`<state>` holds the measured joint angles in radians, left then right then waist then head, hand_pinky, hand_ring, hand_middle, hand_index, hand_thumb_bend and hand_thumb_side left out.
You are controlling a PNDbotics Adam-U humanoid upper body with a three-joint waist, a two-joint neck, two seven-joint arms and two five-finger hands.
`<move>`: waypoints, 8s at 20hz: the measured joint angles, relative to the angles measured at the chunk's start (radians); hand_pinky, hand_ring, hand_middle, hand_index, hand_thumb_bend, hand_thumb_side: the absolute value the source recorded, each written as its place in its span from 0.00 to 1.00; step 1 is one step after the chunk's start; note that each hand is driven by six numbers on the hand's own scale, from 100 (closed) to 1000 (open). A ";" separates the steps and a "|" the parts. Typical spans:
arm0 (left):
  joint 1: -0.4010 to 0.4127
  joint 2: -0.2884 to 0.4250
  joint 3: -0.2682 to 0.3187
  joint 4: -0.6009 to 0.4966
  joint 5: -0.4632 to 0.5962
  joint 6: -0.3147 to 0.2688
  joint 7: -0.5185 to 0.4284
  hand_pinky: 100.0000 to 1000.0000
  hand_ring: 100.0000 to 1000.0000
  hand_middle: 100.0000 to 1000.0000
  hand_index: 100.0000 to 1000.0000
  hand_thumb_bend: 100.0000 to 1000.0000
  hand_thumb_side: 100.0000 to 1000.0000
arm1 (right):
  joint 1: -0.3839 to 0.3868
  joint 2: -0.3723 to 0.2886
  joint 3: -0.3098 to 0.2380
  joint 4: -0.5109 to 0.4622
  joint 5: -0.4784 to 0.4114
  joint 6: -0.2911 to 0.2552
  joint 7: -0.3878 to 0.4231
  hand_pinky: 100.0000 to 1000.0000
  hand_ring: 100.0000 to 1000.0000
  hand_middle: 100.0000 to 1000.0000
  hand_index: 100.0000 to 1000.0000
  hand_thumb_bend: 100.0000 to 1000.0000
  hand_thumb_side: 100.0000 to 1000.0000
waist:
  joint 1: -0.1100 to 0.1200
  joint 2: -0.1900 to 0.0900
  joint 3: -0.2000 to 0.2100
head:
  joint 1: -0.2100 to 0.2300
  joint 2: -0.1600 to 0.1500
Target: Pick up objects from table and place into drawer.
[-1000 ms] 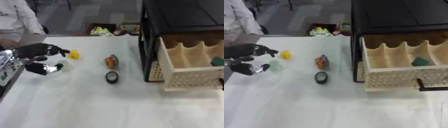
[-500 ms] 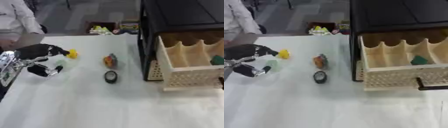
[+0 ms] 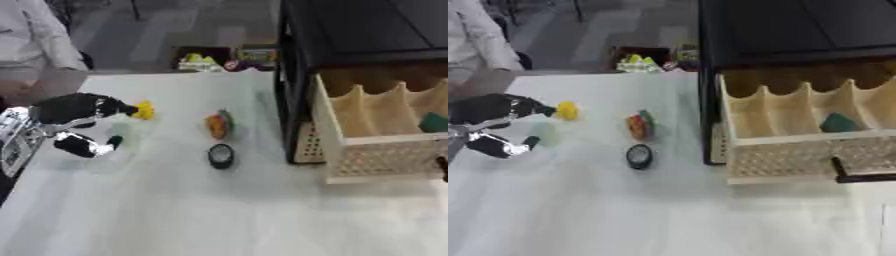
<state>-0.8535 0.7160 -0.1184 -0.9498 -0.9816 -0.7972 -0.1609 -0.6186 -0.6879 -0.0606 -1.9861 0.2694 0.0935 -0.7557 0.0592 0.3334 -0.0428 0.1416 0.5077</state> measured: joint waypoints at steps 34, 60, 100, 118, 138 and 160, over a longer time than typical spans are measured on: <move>-0.001 0.026 0.073 0.088 -0.094 0.025 -0.037 0.78 0.88 0.76 1.00 0.20 1.00 | 0.022 0.008 -0.014 0.000 -0.023 -0.014 -0.037 0.15 0.42 0.46 0.65 0.03 0.58 | 0.031 0.008 -0.065 | 0.033 -0.018; 0.005 0.048 0.109 0.151 -0.091 0.064 -0.070 0.77 0.88 0.78 1.00 0.13 1.00 | 0.030 0.023 -0.026 0.000 -0.031 -0.024 -0.063 0.15 0.41 0.45 0.64 0.03 0.58 | 0.003 0.020 -0.097 | 0.099 0.044; -0.014 0.049 0.135 0.207 -0.260 0.133 0.054 0.79 0.89 0.79 1.00 0.15 1.00 | 0.039 0.028 -0.032 0.000 -0.057 -0.024 -0.066 0.13 0.40 0.44 0.62 0.01 0.57 | 0.008 0.050 -0.107 | 0.107 -0.007; -0.011 0.053 0.146 0.222 -0.343 0.163 0.130 0.66 0.74 0.59 0.97 0.10 0.87 | 0.047 0.034 -0.032 0.000 -0.062 -0.028 -0.073 0.14 0.40 0.44 0.61 0.00 0.56 | 0.013 0.048 -0.109 | 0.115 -0.007; -0.021 0.051 0.146 0.230 -0.355 0.154 0.170 0.37 0.50 0.37 0.81 0.00 0.48 | 0.056 0.043 -0.038 0.000 -0.066 -0.026 -0.089 0.14 0.39 0.44 0.60 0.00 0.55 | 0.018 0.048 -0.114 | 0.121 -0.007; -0.023 0.047 0.133 0.231 -0.187 0.107 0.170 0.06 0.30 0.20 0.64 0.00 0.18 | 0.064 0.058 -0.044 0.000 -0.069 -0.022 -0.101 0.17 0.39 0.44 0.60 0.00 0.52 | 0.012 0.034 -0.108 | 0.121 -0.008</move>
<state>-0.8761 0.7629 0.0148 -0.7184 -1.1684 -0.6907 0.0089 -0.5541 -0.6295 -0.1046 -1.9861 0.2006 0.0717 -0.8569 0.0710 0.3675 -0.1504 0.2628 0.4998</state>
